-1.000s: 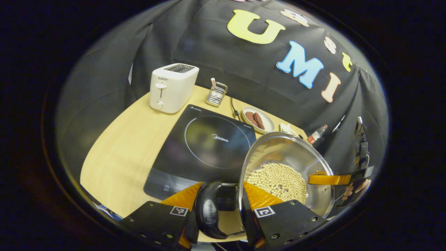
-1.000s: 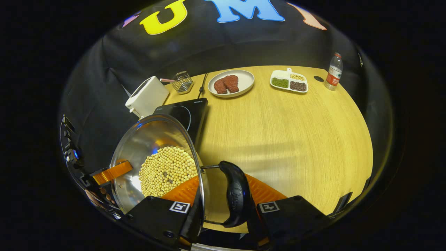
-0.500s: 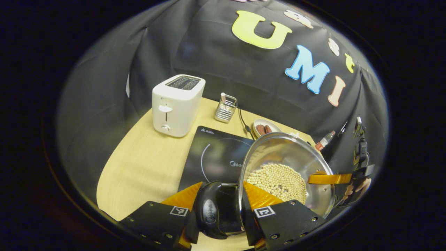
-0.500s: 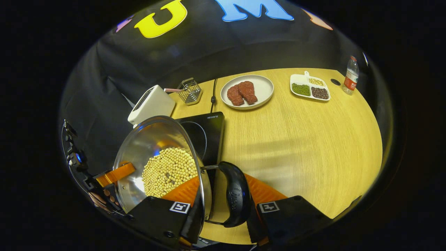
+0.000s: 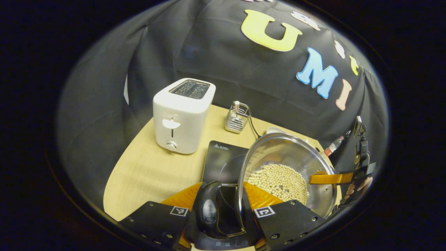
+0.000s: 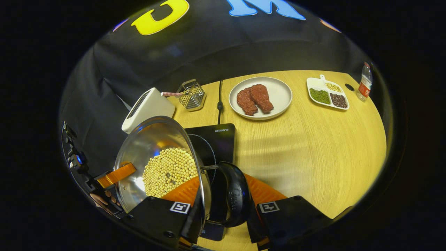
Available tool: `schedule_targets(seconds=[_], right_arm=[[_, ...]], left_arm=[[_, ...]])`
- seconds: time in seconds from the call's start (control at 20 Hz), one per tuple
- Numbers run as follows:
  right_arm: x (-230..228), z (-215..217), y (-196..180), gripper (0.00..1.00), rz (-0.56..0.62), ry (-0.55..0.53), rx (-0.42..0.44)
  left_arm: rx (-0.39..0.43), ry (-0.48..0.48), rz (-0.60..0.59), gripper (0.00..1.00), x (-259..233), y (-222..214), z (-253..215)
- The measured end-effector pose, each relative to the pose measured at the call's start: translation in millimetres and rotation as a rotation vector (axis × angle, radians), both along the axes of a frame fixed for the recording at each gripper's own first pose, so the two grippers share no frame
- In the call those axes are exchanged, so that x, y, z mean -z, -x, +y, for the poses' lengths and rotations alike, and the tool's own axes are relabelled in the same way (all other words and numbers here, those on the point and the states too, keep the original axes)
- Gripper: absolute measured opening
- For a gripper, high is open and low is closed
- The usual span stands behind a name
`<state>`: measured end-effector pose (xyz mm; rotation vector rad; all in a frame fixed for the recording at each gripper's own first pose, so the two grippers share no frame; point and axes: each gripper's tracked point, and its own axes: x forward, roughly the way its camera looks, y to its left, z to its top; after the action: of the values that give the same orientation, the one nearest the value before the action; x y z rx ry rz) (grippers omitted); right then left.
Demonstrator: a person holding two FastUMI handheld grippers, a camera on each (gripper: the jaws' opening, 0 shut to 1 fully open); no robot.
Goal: First push the handle of the pot to place it horizontally, then grasp the pot with both hands and set it on the induction cooktop.
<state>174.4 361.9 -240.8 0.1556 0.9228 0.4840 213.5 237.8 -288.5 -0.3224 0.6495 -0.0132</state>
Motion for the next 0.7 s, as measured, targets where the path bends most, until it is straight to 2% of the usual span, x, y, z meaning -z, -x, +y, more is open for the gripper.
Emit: schedule_targets(seconds=[0.1,0.15,0.2,0.4,0.45,0.5,0.55,0.65,0.7], right_arm=[[5.8,7.6,-10.2,0.53,-0.002,0.004,-0.001],[8.7,8.7,-13.6,0.57,0.001,0.002,0.005],[11.7,11.0,-17.7,0.53,0.003,0.001,0.012],[24.3,12.8,-25.0,0.55,0.014,0.019,0.025],[26.0,13.7,-26.5,0.55,0.018,0.020,0.027],[29.2,14.6,-28.0,0.58,0.019,0.021,0.030],[31.6,15.1,-30.0,0.55,0.018,0.024,0.032],[33.5,15.6,-32.7,0.58,0.005,0.029,0.036],[33.8,16.4,-32.5,0.56,0.002,0.031,0.036]], left_arm=[[-0.003,0.000,0.002,0.50,7.7,-13.5,9.0],[-0.001,0.001,0.006,0.56,11.6,-16.7,13.6],[0.004,0.000,0.005,0.56,13.6,-21.0,16.7],[0.030,-0.011,0.017,0.56,29.3,-36.4,16.0],[0.034,-0.007,0.022,0.53,33.9,-39.0,16.5],[0.032,-0.002,0.022,0.53,37.1,-41.0,16.7],[0.036,-0.003,0.020,0.55,40.5,-43.1,18.3],[0.044,-0.009,0.003,0.56,38.0,-48.6,21.1],[0.053,-0.017,0.013,0.56,41.6,-50.3,20.5]])
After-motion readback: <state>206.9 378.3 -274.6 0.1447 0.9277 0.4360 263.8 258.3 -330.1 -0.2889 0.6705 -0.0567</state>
